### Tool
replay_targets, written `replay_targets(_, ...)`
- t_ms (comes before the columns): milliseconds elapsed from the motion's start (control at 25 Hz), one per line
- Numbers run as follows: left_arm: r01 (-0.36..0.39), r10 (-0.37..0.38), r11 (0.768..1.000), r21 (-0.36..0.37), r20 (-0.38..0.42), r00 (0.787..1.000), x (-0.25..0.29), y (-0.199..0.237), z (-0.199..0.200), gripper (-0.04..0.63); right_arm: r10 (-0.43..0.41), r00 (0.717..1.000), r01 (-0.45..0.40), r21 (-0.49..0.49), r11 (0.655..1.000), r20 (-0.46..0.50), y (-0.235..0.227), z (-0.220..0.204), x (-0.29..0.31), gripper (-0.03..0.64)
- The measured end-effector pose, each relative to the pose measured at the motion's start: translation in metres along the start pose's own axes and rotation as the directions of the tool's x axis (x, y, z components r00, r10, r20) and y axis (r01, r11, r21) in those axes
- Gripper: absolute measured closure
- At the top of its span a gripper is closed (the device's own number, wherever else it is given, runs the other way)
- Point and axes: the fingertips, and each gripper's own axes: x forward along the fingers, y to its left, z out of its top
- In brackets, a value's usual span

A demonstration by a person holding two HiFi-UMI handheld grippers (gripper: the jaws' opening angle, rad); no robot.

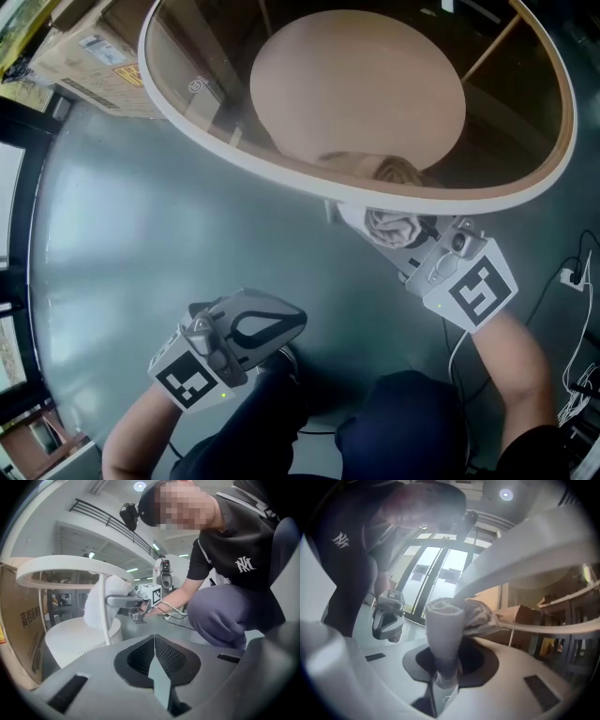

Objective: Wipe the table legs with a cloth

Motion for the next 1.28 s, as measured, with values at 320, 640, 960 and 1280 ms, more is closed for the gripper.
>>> replay_targets(320, 0.031, -0.033, 0.999, -0.043, -0.033, 0.999, -0.005, 0.0, -0.03, 0.589, 0.087, 0.988, -0.096, -0.065, 0.993, -0.131, 0.023, -0.081, 0.009, 0.546)
replay_targets(640, 0.035, -0.04, 0.996, -0.077, -0.065, 0.997, -0.008, -0.004, -0.05, 0.588, 0.108, 0.939, -0.074, 0.116, 0.99, -0.327, 0.061, -0.207, 0.001, 0.546)
replay_targets(960, 0.044, -0.054, 0.994, -0.1, -0.099, 0.994, -0.013, -0.015, -0.058, 0.589, 0.137, 0.872, -0.052, 0.19, 0.98, -0.47, 0.087, -0.283, -0.005, 0.546)
replay_targets(1280, 0.037, -0.041, 0.997, -0.062, -0.073, 0.996, -0.008, -0.01, -0.032, 0.588, 0.041, 0.922, 0.042, 0.204, 0.978, -0.384, 0.032, -0.193, -0.014, 0.546)
